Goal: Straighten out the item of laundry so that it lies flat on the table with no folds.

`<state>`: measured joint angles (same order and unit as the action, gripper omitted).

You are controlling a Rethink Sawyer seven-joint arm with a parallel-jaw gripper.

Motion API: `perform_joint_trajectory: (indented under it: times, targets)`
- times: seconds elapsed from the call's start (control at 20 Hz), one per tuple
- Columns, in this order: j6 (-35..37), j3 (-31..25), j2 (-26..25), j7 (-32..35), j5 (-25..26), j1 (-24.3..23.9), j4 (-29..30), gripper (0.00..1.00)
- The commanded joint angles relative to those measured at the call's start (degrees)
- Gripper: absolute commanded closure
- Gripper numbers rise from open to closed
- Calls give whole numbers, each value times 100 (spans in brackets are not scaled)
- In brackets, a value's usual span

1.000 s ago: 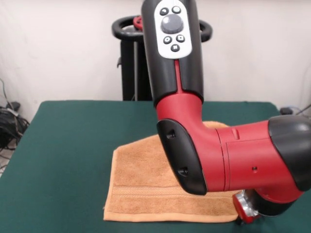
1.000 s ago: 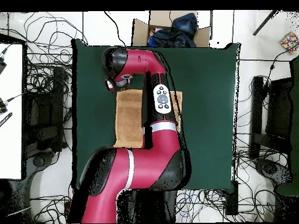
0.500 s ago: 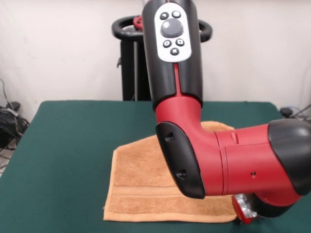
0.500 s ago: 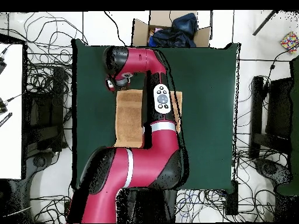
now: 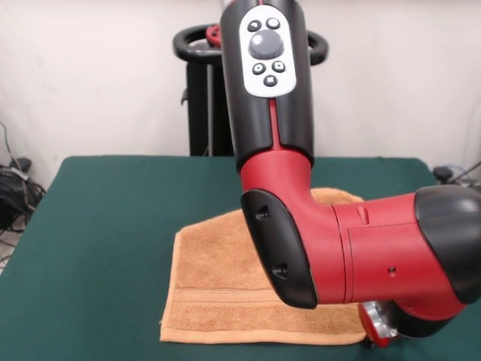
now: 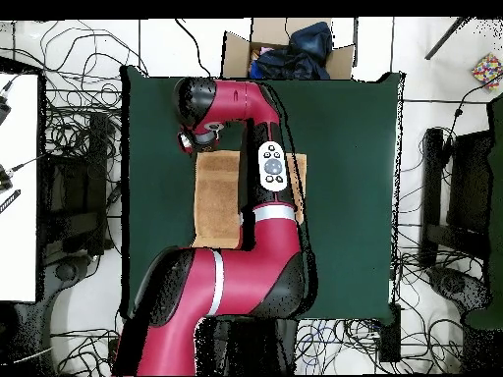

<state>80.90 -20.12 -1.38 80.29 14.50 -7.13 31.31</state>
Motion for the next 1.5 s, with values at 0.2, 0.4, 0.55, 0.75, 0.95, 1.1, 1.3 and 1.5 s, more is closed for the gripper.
perform_joint_trajectory:
  times: [0.2, 0.4, 0.55, 0.75, 0.95, 1.1, 1.3, 1.5]
  targets:
    - [452, 390, -420, 600, 305, -21, 452, 100]
    - [507, 397, -437, 598, 301, -12, 411, 100]
    - [516, 424, -446, 591, 281, -1, 393, 100]
    - [441, 459, -431, 589, 261, 3, 434, 100]
    - [-378, 533, 22, 508, 217, -127, 1178, 100]
    - [-1063, 586, 733, 276, 191, -271, 2102, 100]
    - [-1366, 505, 995, 198, 135, -392, 2393, 100]
    - [-1961, 283, 1344, 218, -22, -549, 2790, 100]
